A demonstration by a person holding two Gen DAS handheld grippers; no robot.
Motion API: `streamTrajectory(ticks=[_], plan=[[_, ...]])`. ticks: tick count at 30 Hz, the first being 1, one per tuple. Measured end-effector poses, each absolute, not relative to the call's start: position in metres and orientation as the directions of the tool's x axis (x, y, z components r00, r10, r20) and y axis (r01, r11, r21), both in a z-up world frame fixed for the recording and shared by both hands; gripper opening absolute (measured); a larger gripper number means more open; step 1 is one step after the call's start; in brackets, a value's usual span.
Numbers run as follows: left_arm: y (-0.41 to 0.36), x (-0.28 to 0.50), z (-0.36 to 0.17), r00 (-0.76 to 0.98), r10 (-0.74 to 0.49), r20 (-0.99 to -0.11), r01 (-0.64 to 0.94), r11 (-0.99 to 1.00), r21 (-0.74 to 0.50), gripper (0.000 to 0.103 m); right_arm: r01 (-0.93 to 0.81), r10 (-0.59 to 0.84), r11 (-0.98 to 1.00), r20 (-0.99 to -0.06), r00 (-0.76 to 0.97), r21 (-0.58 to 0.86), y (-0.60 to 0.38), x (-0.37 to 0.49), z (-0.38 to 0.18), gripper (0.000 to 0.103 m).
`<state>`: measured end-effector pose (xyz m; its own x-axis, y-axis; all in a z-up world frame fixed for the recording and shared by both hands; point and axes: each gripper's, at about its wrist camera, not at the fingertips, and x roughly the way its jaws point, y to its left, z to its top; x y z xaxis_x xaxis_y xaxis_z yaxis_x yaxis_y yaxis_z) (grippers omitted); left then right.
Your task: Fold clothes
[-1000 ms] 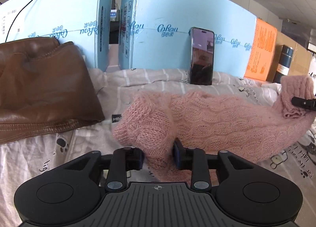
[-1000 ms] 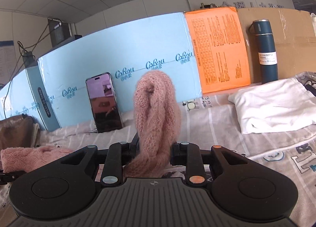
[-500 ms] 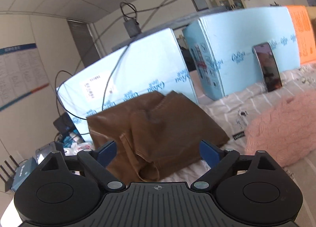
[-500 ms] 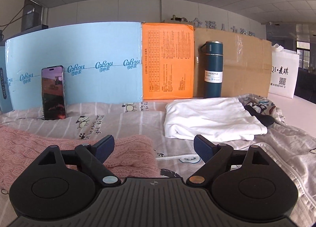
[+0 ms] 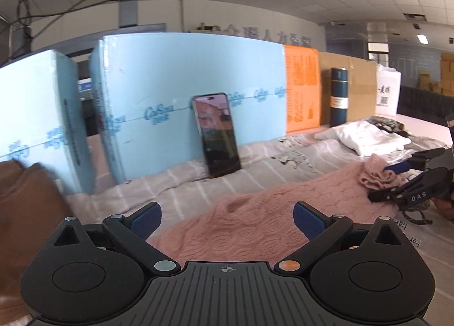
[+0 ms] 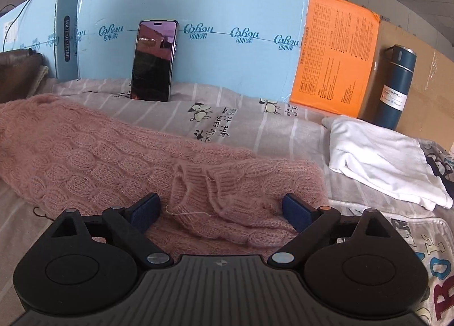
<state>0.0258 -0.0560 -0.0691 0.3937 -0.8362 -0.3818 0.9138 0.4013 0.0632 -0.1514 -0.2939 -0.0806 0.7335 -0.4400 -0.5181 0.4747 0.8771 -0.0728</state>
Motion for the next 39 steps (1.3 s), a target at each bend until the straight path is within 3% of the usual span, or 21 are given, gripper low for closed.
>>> streamTrajectory(ticks=[4, 7, 11, 15, 18, 20, 21, 25, 28, 30, 33, 34, 37, 39], plan=[[-0.089, 0.030, -0.086, 0.343, -0.829, -0.442, 0.935, 0.347, 0.073, 0.101, 0.549, -0.496, 0.835, -0.494, 0.714, -0.045, -0.307, -0.163, -0.078, 0.023], [-0.095, 0.038, -0.095, 0.332, -0.822, -0.462, 0.932, 0.361, 0.026, 0.101, 0.612, -0.567, 0.790, -0.426, 0.705, -0.038, -0.322, -0.180, -0.070, 0.020], [-0.093, 0.048, -0.100, 0.324, -0.813, -0.484, 0.930, 0.367, 0.008, 0.101, 0.695, -0.654, 0.719, -0.342, 0.675, -0.005, -0.344, -0.203, -0.058, 0.020], [-0.096, 0.054, -0.103, 0.303, -0.805, -0.510, 0.940, 0.340, 0.021, 0.101, 0.785, -0.724, 0.617, -0.349, 0.595, 0.059, -0.378, -0.224, -0.061, 0.021], [-0.099, 0.056, -0.103, 0.289, -0.802, -0.524, 0.949, 0.311, 0.048, 0.101, 0.820, -0.723, 0.562, -0.420, 0.548, 0.104, -0.403, -0.235, -0.072, 0.036], [-0.101, 0.059, -0.100, 0.274, -0.804, -0.528, 0.956, 0.289, 0.055, 0.101, 0.844, -0.723, 0.520, -0.458, 0.518, 0.133, -0.417, -0.242, -0.076, 0.059], [-0.103, 0.060, -0.098, 0.267, -0.803, -0.532, 0.958, 0.279, 0.060, 0.101, 0.856, -0.733, 0.499, -0.460, 0.502, 0.139, -0.422, -0.245, -0.076, 0.064], [-0.114, 0.067, -0.097, 0.200, -0.794, -0.574, 0.974, 0.226, 0.026, 0.101, 0.884, -0.816, 0.462, -0.356, 0.456, 0.072, -0.422, -0.253, -0.066, 0.065], [-0.117, 0.065, -0.098, 0.175, -0.797, -0.578, 0.980, 0.195, 0.027, 0.099, 0.827, -0.794, 0.559, -0.254, 0.552, 0.050, -0.410, -0.246, -0.050, 0.072], [-0.113, 0.058, -0.098, 0.179, -0.811, -0.557, 0.983, 0.176, 0.059, 0.084, 0.747, -0.724, 0.663, -0.219, 0.654, 0.040, -0.399, -0.236, -0.041, 0.079], [-0.105, 0.041, -0.096, 0.227, -0.826, -0.516, 0.973, 0.163, 0.165, 0.069, 0.547, -0.528, 0.836, -0.214, 0.822, 0.036, -0.385, -0.212, -0.029, 0.081], [-0.103, 0.033, -0.097, 0.248, -0.828, -0.503, 0.964, 0.158, 0.215, 0.065, 0.455, -0.436, 0.890, -0.238, 0.868, 0.029, -0.378, -0.199, -0.029, 0.083], [-0.095, 0.012, -0.099, 0.319, -0.834, -0.450, 0.922, 0.163, 0.351, 0.040, 0.160, -0.150, 0.987, -0.330, 0.932, 0.002, -0.354, -0.157, -0.032, 0.085], [-0.088, -0.001, -0.102, 0.357, -0.843, -0.401, 0.888, 0.173, 0.427, 0.022, 0.012, -0.031, 0.999, -0.389, 0.921, -0.053, -0.331, -0.130, -0.038, 0.085]])
